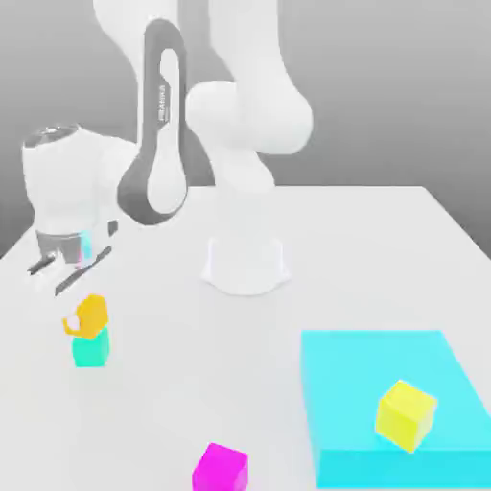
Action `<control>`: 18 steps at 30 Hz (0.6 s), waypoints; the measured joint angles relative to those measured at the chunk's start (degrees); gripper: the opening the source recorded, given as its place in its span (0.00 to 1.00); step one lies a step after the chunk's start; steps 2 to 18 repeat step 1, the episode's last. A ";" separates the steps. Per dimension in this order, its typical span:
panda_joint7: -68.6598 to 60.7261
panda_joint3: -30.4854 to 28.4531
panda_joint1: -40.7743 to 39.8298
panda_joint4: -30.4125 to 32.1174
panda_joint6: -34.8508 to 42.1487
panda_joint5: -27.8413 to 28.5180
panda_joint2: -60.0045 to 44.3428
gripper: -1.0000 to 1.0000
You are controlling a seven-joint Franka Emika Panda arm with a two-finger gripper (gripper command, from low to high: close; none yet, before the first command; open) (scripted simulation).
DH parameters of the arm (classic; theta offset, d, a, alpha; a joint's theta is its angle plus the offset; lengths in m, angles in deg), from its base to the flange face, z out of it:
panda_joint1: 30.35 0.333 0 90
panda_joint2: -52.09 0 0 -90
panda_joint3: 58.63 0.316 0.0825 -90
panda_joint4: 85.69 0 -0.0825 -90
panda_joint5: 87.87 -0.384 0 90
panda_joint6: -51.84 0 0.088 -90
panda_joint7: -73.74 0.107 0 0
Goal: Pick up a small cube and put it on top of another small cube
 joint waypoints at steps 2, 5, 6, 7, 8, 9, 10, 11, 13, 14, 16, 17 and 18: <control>0.00 0.00 0.00 0.00 0.00 0.00 0.00 1.00; 0.00 0.00 0.00 0.00 0.00 0.00 0.00 1.00; 0.00 0.00 0.00 0.00 0.00 0.00 0.00 1.00; 0.00 0.00 0.00 0.00 0.00 0.00 0.00 1.00; 0.00 0.00 0.00 0.00 0.00 0.00 0.00 1.00; 0.00 0.00 0.00 0.00 0.00 0.00 0.00 1.00; 0.00 0.00 0.00 0.00 0.00 0.00 0.00 1.00; 0.00 0.00 0.00 0.00 0.00 0.00 0.00 1.00; 0.00 0.00 0.00 0.00 0.00 0.00 0.00 1.00; 0.00 0.00 0.00 0.00 0.00 0.00 0.00 1.00; 0.00 0.00 0.00 0.00 0.00 0.00 0.00 1.00; 0.00 0.00 0.00 0.00 0.00 0.00 0.00 1.00; 0.00 0.00 0.00 0.00 0.00 0.00 0.00 1.00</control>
